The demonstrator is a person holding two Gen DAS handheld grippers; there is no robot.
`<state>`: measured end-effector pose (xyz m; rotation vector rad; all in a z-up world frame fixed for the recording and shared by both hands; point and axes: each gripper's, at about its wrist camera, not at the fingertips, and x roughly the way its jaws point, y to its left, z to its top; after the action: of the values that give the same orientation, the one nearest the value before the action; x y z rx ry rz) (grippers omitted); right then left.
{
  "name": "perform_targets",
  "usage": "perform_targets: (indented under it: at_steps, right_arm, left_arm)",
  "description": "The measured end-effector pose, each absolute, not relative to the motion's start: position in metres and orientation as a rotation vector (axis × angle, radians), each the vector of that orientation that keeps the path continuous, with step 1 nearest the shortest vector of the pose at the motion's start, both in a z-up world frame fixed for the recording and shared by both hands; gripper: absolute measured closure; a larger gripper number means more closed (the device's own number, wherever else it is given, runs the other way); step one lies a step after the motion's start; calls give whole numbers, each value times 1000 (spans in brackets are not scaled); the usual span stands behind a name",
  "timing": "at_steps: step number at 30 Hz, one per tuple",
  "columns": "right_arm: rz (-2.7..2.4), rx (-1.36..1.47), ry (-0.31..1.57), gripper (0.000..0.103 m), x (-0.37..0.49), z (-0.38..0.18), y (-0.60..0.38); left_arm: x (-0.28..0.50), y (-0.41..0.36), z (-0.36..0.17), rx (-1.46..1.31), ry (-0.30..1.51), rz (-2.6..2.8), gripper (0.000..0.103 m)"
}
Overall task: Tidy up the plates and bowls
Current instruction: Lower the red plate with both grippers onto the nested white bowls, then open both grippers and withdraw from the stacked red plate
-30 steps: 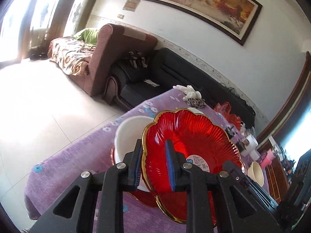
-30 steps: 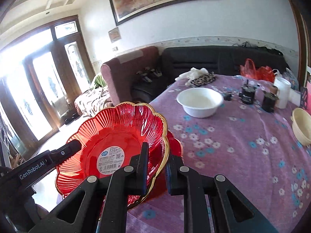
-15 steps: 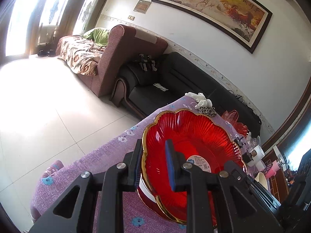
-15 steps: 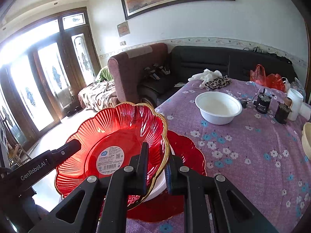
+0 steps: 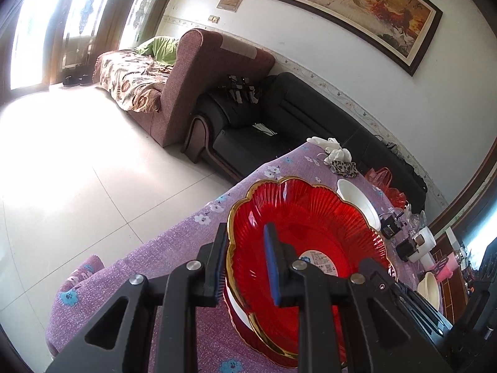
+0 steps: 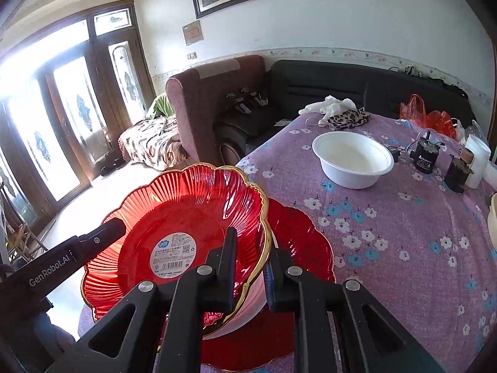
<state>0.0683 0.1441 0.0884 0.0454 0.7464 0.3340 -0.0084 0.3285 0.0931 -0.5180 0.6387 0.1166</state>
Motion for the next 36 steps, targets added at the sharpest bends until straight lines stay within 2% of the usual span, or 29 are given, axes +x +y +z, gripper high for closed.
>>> perform_targets:
  at_steps: [15,20,23,24,26,27,28,32,36]
  right_arm:
    - [324,39,780,82,81,70,142]
    - [322,34,771,81,80,70,143]
    - [318,37,764,80,79,69,143]
    - [317,42,761,76,79,69,143]
    - [330,65,765,61,79,67,141]
    - [335,76,768,51,80,66,141]
    - [336,81,766,46,79,66,140]
    - [329,69,739,44,75,70,142]
    - [321,67,730,41,73,74,141]
  left_arm:
    - [0,325,85,-496,659,116,83]
    - [-1,323,85,-505,659,113,76]
    - [-3,322,87,-514,652,97,68]
    - [-4,322,88,-520,646,89,65]
    - [-7,321,92,-522,633,80,56]
    - [-9,320,95,-522,623,75,49]
    - [-12,320,97,-523,613,72,44]
    - [-18,318,106,-516,588,57,35]
    - [-24,315,110,-510,584,45,32]
